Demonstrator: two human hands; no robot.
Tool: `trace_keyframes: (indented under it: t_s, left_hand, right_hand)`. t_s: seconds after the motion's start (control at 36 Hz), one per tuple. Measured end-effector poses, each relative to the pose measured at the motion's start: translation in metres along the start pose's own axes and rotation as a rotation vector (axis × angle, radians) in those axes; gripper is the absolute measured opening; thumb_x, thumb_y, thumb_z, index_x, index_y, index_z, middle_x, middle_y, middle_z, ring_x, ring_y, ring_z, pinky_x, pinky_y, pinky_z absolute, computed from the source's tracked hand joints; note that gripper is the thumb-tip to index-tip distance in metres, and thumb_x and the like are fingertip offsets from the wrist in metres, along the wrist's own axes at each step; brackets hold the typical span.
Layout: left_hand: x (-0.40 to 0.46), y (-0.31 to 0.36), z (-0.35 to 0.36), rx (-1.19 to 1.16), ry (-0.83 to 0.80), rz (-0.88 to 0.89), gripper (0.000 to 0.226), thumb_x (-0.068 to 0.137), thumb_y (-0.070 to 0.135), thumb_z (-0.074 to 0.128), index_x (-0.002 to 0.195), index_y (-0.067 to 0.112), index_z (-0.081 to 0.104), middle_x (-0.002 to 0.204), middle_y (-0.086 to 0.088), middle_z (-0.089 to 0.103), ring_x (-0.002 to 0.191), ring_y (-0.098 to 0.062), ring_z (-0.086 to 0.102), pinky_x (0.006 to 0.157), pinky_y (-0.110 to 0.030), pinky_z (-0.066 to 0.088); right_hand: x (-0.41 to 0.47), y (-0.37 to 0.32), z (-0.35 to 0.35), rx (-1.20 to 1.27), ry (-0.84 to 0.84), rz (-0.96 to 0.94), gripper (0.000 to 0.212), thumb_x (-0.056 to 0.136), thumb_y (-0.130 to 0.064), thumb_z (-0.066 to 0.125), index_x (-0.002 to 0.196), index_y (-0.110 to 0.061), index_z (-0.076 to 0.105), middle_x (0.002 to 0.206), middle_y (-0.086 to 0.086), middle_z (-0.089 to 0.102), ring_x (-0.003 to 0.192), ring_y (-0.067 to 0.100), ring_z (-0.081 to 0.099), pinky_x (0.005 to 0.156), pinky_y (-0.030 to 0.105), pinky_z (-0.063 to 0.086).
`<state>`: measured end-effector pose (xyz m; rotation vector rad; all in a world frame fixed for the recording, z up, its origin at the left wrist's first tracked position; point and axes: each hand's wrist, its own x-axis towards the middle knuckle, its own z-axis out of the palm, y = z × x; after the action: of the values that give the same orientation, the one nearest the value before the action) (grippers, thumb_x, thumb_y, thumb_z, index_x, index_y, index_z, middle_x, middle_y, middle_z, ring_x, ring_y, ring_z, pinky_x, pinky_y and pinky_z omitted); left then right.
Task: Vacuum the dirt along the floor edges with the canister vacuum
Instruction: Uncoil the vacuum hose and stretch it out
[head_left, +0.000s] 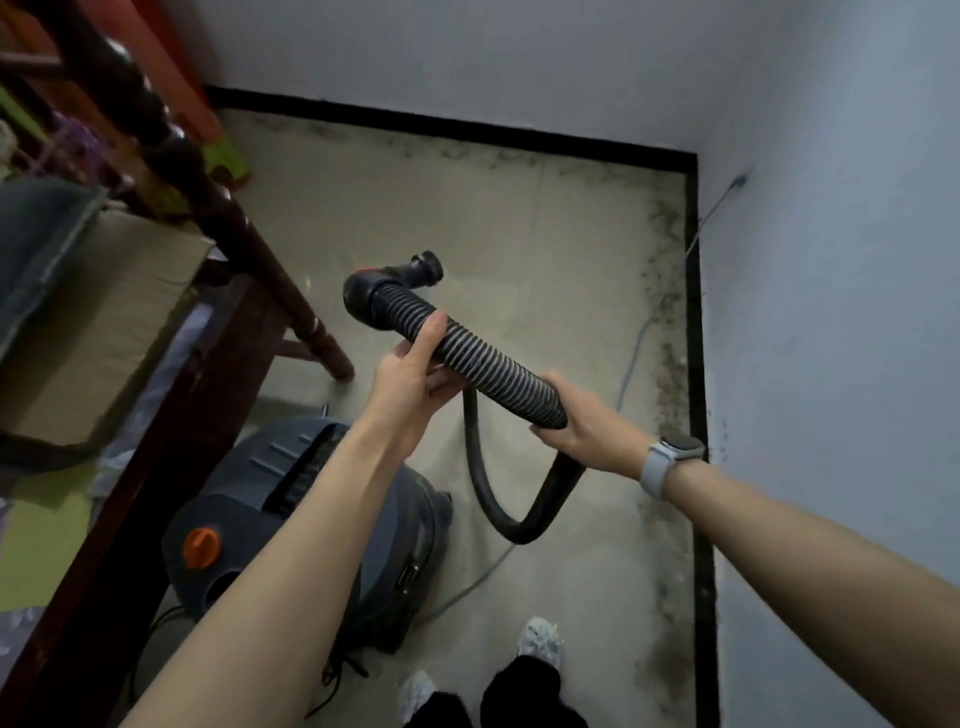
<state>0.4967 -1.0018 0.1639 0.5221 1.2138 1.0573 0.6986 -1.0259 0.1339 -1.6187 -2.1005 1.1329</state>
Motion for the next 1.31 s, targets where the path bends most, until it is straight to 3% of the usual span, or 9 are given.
trace_keyframes:
  t_s: [0.22,0.33,0.42,0.58,0.69,0.86,1.11,1.19,1.31]
  left_hand:
    - [0.041,0.050,0.029,0.214,0.053,0.022,0.039,0.091,0.051,0.052,0.110,0.017,0.058,0.116,-0.003,0.063,0.108,-0.021,0.059,0.096,-0.041,0.047]
    - [0.075,0.078,0.032,0.346,0.116,0.072,0.031,0.090,0.042,0.060,0.080,0.014,0.065,0.083,-0.001,0.066,0.080,-0.016,0.060,0.082,-0.034,0.048]
    - [0.101,0.096,0.036,0.545,0.153,0.237,0.028,0.091,0.032,0.063,0.082,0.005,0.059,0.070,-0.004,0.058,0.056,-0.005,0.057,0.056,-0.016,0.045]
    - [0.166,0.112,0.040,0.927,-0.059,0.222,0.059,0.087,0.043,0.064,0.137,0.023,0.041,0.131,0.004,0.041,0.119,-0.011,0.042,0.097,-0.027,0.035]
    - [0.189,0.111,0.069,0.798,-0.327,0.061,0.063,0.093,0.041,0.055,0.148,0.022,0.030,0.138,0.000,0.049,0.116,-0.008,0.048,0.092,-0.020,0.036]
    - [0.223,0.115,0.108,0.636,-0.429,0.048,0.063,0.094,0.034,0.056,0.149,0.024,0.027,0.139,0.001,0.049,0.113,-0.006,0.054,0.076,-0.005,0.046]
    - [0.280,0.132,0.154,0.320,-0.374,0.049,0.039,0.093,0.009,0.059,0.129,0.014,0.046,0.114,0.000,0.063,0.093,0.002,0.064,0.079,-0.014,0.051]
    - [0.305,0.135,0.165,0.234,-0.279,0.035,0.032,0.092,0.007,0.061,0.123,0.011,0.052,0.107,-0.002,0.066,0.094,-0.009,0.065,0.080,-0.021,0.053]
    - [0.343,0.131,0.167,0.058,-0.124,-0.032,0.028,0.092,0.014,0.060,0.120,0.011,0.056,0.110,-0.010,0.066,0.103,-0.027,0.064,0.091,-0.042,0.052]
  right_hand:
    - [0.071,-0.010,-0.120,-0.250,0.066,-0.129,0.030,0.085,-0.009,0.064,0.112,-0.009,0.051,0.094,0.001,0.057,0.086,0.024,0.058,0.073,0.035,0.046]
    - [0.112,-0.013,-0.158,-0.343,0.125,-0.160,0.030,0.084,-0.009,0.064,0.112,-0.009,0.053,0.092,0.000,0.056,0.085,0.025,0.057,0.072,0.035,0.044]
    - [0.145,-0.008,-0.179,-0.424,0.091,-0.182,0.028,0.083,-0.009,0.063,0.109,-0.010,0.053,0.096,0.007,0.061,0.085,0.029,0.058,0.071,0.038,0.045]
    - [0.214,0.004,-0.224,-0.747,-0.077,-0.261,0.040,0.082,-0.014,0.062,0.121,-0.017,0.052,0.109,0.005,0.058,0.097,0.028,0.059,0.077,0.038,0.046]
    - [0.260,0.004,-0.257,-0.970,-0.062,-0.458,0.035,0.085,-0.017,0.065,0.120,-0.017,0.058,0.108,0.007,0.059,0.105,0.028,0.058,0.090,0.041,0.042]
    - [0.329,-0.006,-0.294,-1.012,0.049,-0.743,0.037,0.071,-0.007,0.079,0.104,-0.015,0.065,0.105,0.006,0.067,0.102,0.031,0.066,0.085,0.043,0.055]
    - [0.419,-0.005,-0.301,-0.966,0.031,-1.021,0.026,0.088,-0.020,0.039,0.112,-0.022,0.049,0.113,0.006,0.066,0.110,0.029,0.063,0.081,0.040,0.056]
    - [0.448,0.012,-0.298,-0.860,0.053,-0.973,0.033,0.087,-0.017,0.043,0.118,-0.020,0.052,0.122,0.009,0.063,0.113,0.032,0.061,0.078,0.041,0.055]
    - [0.465,0.047,-0.286,-0.480,0.084,-0.560,0.054,0.089,-0.006,0.062,0.140,-0.014,0.045,0.142,0.010,0.047,0.126,0.030,0.049,0.096,0.046,0.050]
